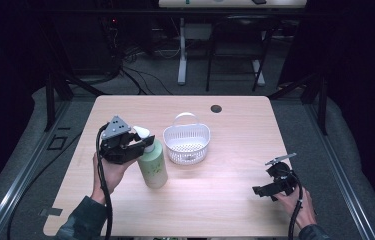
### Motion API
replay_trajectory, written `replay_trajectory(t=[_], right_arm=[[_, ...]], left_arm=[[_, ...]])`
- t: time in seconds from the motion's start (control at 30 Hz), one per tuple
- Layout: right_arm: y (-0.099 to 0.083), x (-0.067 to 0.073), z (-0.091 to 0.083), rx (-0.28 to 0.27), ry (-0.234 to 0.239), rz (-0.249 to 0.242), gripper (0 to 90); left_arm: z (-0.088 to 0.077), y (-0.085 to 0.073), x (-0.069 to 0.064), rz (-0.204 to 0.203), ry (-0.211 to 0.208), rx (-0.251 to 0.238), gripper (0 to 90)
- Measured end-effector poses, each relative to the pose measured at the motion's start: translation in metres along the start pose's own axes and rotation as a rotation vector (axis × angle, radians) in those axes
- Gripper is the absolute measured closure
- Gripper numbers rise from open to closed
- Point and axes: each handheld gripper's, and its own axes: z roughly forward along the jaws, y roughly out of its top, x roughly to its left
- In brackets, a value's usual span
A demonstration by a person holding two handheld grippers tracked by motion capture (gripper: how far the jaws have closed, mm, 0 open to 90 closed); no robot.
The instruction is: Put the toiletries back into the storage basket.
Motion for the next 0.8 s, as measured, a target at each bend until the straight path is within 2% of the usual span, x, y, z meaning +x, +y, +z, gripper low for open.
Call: replay_trajectory(t=[0.4, 0.8], right_arm=[[-0.0002, -0.0003, -0.0001, 0.001, -0.003, -0.001, 1.5], [-0.0004, -0.0005, -0.0014, -0.003, -0.011, -0.002, 1.5]], left_arm=[[0.0014, -0.0002, -0.0002, 0.003, -0.002, -0.012, 67.9], [0.0027, 0.0028, -0.0035, 0.019, -0.01, 0.003, 67.9]])
